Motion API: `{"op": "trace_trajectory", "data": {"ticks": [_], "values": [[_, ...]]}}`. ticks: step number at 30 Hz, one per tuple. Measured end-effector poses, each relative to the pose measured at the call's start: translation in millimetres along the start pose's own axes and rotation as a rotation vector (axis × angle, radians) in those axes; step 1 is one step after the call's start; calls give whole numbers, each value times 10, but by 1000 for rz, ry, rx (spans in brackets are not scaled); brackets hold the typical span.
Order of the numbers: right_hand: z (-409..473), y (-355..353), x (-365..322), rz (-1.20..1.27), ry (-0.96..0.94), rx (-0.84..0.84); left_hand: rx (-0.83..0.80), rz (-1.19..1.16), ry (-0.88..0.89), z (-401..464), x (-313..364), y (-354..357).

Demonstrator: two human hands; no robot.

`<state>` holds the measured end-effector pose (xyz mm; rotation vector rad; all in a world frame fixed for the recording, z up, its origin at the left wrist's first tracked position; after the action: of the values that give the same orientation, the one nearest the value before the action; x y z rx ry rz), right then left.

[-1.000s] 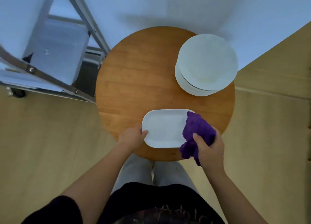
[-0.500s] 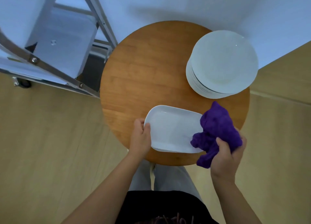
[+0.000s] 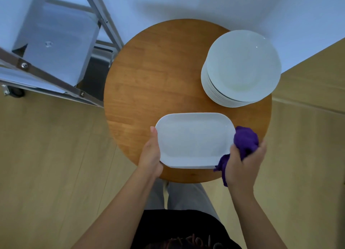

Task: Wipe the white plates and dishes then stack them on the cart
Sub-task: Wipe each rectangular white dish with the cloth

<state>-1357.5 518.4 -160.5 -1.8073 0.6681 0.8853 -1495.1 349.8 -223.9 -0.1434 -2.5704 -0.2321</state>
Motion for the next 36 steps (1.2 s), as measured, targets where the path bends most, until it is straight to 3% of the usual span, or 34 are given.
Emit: {"op": "trace_trajectory", "data": {"ticks": [3,8,14,25,31,36], "values": [[5,135,-45,-193,-97,-113,-75,29,30,-18,113,24],[48,201,-108,-383,-169,-117,-141,112,166,-151,302,114],[60,332,-268,-556,-183,-82,-63,187,342,-335,483,262],[-305,781,-548,-268,-429,-239,-71,373,482,-505,594,373],[-436,910,-741,-129,-511,-636,-155,313,391,-491,538,295],[-510,846,-718,-5,-346,-853,-82,328,389,-491,589,176]]}}
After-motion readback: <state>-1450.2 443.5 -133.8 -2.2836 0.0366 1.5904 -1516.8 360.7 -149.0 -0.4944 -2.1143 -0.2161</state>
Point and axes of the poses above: each hand's wrist, its own z-axis towards the middle knuckle, its own y-axis out of the palm, x = y × z, the point moved 5 cm from there along z, towards the middle knuckle, and after that the axes turned 2 degrees about -z, right-handed, at the moved point
